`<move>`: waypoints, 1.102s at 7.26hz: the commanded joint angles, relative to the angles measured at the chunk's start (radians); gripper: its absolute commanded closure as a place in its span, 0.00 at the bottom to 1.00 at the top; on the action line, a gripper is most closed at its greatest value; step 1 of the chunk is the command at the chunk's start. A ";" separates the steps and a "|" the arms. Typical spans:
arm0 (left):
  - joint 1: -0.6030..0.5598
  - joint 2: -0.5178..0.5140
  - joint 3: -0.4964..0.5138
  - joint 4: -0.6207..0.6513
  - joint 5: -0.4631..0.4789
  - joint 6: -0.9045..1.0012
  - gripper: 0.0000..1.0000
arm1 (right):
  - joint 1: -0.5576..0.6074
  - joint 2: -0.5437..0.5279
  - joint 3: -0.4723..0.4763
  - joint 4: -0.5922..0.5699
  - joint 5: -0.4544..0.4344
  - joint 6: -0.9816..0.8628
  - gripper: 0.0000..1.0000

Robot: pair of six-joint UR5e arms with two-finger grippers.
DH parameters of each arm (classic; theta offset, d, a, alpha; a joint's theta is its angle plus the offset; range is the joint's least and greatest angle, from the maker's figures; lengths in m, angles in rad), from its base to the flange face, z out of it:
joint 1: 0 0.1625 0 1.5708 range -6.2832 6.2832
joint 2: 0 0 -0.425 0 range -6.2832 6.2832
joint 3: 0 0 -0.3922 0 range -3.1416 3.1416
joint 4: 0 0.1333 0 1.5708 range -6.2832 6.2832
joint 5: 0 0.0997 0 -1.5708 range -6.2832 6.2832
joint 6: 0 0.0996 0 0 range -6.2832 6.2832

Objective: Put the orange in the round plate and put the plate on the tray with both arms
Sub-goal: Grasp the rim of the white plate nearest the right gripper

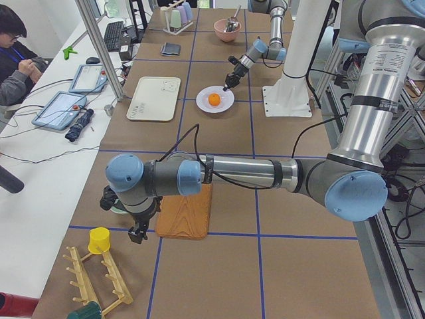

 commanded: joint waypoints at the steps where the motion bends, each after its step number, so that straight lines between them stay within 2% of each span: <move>1: 0.000 -0.001 -0.001 0.000 -0.002 0.000 0.02 | 0.005 0.000 0.005 0.009 -0.014 0.002 1.00; 6: -0.001 0.006 -0.013 0.005 0.002 0.000 0.02 | 0.004 0.002 0.092 0.013 -0.118 0.103 1.00; 8: -0.001 0.017 -0.018 0.005 0.002 -0.005 0.02 | 0.012 0.002 0.097 0.027 -0.126 0.152 1.00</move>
